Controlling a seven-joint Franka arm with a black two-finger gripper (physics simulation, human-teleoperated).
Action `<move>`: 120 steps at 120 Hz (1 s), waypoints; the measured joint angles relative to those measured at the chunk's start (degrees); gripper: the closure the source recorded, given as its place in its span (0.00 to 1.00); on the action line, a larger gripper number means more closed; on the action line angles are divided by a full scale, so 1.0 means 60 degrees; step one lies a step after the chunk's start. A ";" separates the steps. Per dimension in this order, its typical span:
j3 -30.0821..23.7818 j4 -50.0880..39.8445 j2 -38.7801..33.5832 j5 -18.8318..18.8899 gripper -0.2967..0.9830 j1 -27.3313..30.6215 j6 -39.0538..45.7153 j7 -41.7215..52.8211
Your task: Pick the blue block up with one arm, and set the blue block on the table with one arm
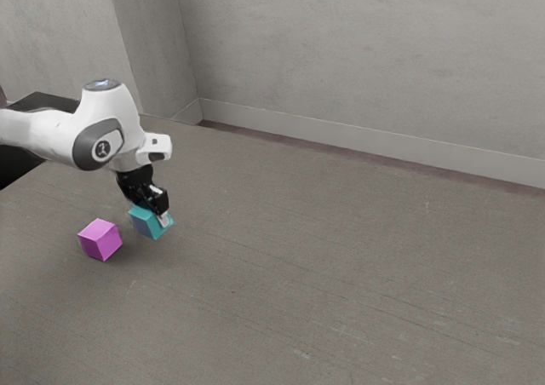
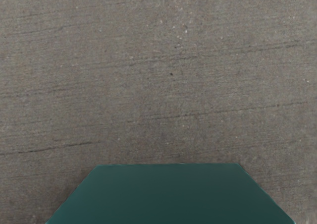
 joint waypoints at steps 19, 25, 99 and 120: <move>0.0073 0.0033 0.0751 0.0700 0.55 -0.0202 0.0008 -0.0417; 0.0084 0.0035 0.0813 0.0805 0.55 -0.0209 0.0009 -0.0533; -0.1241 0.0590 -0.3181 -0.1782 0.25 0.2428 -0.1646 -0.0289; -0.1139 0.1168 -0.3771 -0.2663 0.24 0.3154 -0.3458 0.0155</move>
